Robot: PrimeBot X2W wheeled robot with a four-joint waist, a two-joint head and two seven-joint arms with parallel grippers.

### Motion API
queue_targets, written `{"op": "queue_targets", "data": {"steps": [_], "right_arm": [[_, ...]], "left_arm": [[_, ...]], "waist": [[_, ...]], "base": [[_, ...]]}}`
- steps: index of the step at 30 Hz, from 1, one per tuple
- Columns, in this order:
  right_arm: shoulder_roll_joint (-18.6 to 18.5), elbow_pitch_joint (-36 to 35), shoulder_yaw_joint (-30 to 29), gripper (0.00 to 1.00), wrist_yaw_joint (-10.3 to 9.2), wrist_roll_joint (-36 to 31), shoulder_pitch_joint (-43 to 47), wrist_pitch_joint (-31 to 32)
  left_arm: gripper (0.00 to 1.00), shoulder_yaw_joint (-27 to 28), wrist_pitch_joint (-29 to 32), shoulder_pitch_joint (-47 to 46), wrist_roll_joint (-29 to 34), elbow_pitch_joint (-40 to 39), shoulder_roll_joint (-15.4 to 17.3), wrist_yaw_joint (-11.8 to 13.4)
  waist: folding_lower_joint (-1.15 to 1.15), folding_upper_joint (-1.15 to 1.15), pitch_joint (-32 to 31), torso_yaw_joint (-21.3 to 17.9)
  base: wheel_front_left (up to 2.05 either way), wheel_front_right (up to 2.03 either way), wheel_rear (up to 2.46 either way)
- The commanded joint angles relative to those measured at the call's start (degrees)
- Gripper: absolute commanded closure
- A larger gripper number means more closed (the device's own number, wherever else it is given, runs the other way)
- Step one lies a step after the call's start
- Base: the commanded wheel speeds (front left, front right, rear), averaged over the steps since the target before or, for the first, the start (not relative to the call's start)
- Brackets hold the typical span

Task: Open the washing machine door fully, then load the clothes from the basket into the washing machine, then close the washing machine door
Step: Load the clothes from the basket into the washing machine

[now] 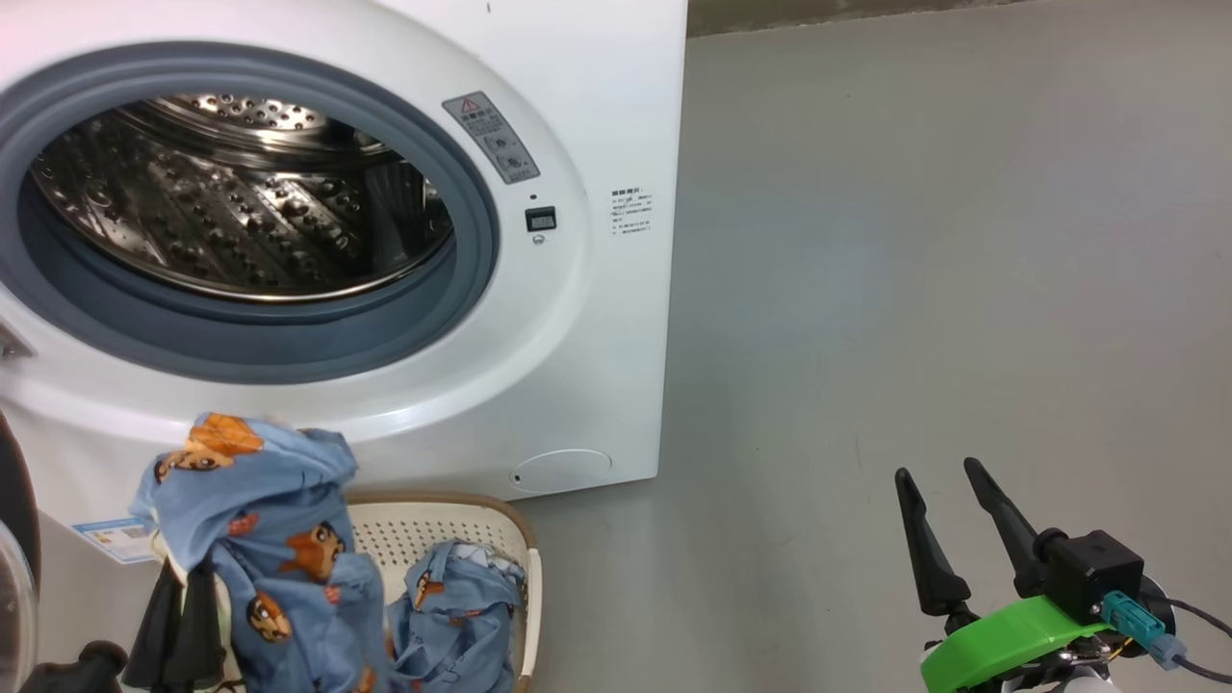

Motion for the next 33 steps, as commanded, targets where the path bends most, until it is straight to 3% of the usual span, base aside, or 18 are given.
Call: {"op": "queue_targets", "data": {"steps": [1, 13, 22, 29, 33], "right_arm": [[0.0, -1.6, 1.4, 0.0, 0.09, -0.9, -0.3, -0.7], [0.0, -2.0, 1.3, 0.0, 0.09, -0.6, -0.3, -0.7], [0.0, -2.0, 1.3, 0.0, 0.09, 0.8, -0.6, -0.7], [0.0, -2.6, 2.2, 0.0, 0.09, 1.3, -2.8, -0.7], [0.0, -2.9, 3.2, 0.0, 0.09, 1.8, -4.4, -0.7]], "left_arm": [[1.0, 2.2, -0.4, -0.9, 0.4, -1.1, 0.5, -0.3], [1.0, 2.9, -0.4, -1.9, 0.2, 1.0, -0.3, -1.4], [1.0, 3.5, -0.4, -5.5, -1.1, 2.6, -0.2, -2.5], [1.0, 4.0, -0.4, -12.7, -2.3, 5.1, 1.6, -3.2], [1.0, 4.5, -0.4, -19.7, -2.8, 7.3, 4.7, -3.4]], "waist": [[0.0, 0.0, 0.0, 0.0], [0.0, 0.0, 0.5, 0.1], [0.0, 0.0, 4.5, 0.4], [0.0, 0.0, 9.9, 0.0], [0.0, 0.0, 12.8, -1.2]], "base": [[0.0, 0.0, 0.0], [0.0, 0.0, 0.0], [0.0, 0.0, 0.0], [0.0, 0.0, 0.0], [0.0, 0.0, 0.0]]}}
